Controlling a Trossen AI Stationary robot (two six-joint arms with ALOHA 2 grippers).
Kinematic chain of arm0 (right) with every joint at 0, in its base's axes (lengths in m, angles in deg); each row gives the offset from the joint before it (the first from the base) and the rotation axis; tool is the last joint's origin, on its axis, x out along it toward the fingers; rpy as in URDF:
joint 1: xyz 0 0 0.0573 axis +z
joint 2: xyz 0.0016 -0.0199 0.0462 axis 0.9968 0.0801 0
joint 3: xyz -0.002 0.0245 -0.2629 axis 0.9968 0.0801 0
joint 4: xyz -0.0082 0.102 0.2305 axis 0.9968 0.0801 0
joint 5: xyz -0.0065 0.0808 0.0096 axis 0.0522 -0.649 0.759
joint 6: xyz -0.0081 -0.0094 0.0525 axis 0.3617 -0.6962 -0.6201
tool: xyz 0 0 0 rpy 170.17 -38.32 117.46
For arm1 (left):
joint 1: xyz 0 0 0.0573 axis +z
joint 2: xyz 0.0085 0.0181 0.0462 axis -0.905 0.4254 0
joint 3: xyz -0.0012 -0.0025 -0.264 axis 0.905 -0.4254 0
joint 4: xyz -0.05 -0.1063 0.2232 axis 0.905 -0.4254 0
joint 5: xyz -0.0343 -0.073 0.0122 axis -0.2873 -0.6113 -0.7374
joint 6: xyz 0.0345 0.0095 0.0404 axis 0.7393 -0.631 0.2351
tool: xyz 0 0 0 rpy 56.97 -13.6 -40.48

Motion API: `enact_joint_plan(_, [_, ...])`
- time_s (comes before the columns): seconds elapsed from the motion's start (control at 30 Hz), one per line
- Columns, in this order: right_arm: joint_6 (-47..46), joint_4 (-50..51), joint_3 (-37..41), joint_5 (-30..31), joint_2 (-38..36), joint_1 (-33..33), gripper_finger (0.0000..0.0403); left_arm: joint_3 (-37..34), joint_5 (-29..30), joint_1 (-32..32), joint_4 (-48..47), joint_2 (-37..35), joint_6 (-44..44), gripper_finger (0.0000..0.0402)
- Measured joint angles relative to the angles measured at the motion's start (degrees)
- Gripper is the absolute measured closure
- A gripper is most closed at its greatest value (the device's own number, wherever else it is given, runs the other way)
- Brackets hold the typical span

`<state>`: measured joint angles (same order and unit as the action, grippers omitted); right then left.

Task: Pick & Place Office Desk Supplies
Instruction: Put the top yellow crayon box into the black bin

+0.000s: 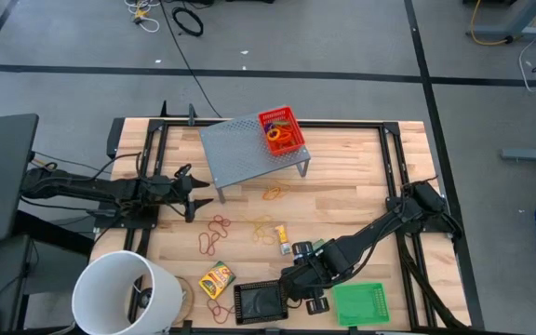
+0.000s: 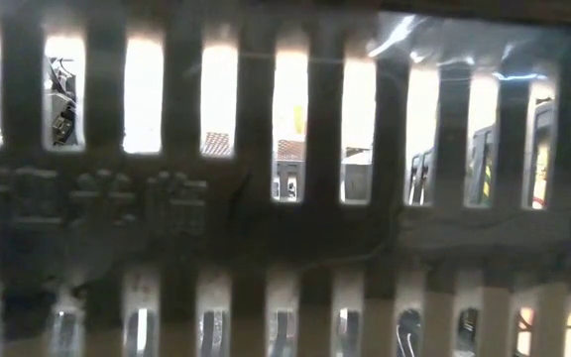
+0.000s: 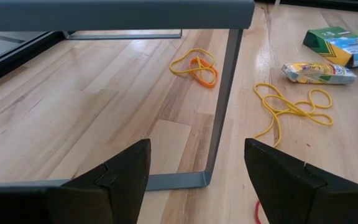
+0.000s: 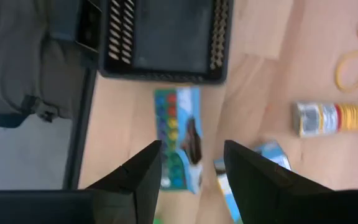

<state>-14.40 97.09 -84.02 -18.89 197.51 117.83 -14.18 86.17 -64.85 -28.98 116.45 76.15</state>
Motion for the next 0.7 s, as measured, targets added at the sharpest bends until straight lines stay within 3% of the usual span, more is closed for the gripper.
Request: enact_joint_plan(0.7, [0.5, -1.3, 0.6, -1.8, 2.9, 0.2, 0.0224, 0.0, 0.0, 0.0, 0.0, 0.0, 0.0, 0.014])
